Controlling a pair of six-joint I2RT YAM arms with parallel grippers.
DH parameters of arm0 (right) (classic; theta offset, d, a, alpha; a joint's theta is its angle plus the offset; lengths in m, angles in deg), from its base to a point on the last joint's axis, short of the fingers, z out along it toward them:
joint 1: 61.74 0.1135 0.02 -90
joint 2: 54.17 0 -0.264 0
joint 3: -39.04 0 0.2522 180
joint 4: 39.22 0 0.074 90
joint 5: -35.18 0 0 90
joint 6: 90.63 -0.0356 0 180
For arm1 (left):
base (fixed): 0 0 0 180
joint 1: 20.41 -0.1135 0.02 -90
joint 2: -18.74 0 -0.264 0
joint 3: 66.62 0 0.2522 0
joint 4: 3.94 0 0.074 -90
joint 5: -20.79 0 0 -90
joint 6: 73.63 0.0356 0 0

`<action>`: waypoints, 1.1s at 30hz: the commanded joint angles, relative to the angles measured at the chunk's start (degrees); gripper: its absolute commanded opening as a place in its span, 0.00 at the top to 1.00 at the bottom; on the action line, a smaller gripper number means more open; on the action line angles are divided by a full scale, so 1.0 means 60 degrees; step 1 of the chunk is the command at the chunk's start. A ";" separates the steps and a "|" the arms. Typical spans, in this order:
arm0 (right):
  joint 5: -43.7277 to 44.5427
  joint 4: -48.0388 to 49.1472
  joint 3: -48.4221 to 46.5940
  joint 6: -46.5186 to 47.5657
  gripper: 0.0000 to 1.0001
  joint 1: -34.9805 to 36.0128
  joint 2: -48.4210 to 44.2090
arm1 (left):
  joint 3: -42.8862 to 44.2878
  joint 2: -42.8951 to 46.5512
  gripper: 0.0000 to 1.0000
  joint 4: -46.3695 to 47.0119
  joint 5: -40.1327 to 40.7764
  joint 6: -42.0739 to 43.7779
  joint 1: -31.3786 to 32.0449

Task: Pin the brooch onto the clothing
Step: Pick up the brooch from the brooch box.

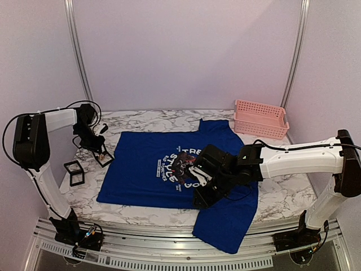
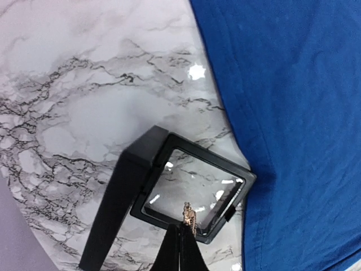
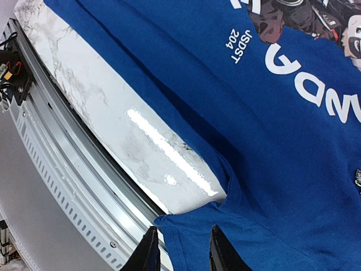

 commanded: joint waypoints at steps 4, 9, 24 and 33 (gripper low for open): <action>0.0229 0.0965 -0.0065 0.0205 0.71 -0.0038 -0.0870 | 0.0283 0.2172 1.00 -0.1471 -0.1566 0.1502 0.0969; 0.0306 0.1999 -0.0029 0.0696 0.66 -0.0433 -0.1695 | 0.1297 0.3068 1.00 -0.2432 -0.2574 0.1901 0.2405; -0.2777 0.7027 0.0699 0.3091 0.48 -0.2665 -0.3238 | 0.5200 0.3277 1.00 -0.1748 -0.4166 0.0201 0.7054; -0.5769 0.8059 0.1974 0.3439 0.30 -0.3883 -0.4326 | 0.5358 0.2123 1.00 0.0314 -0.5213 -0.0586 0.8164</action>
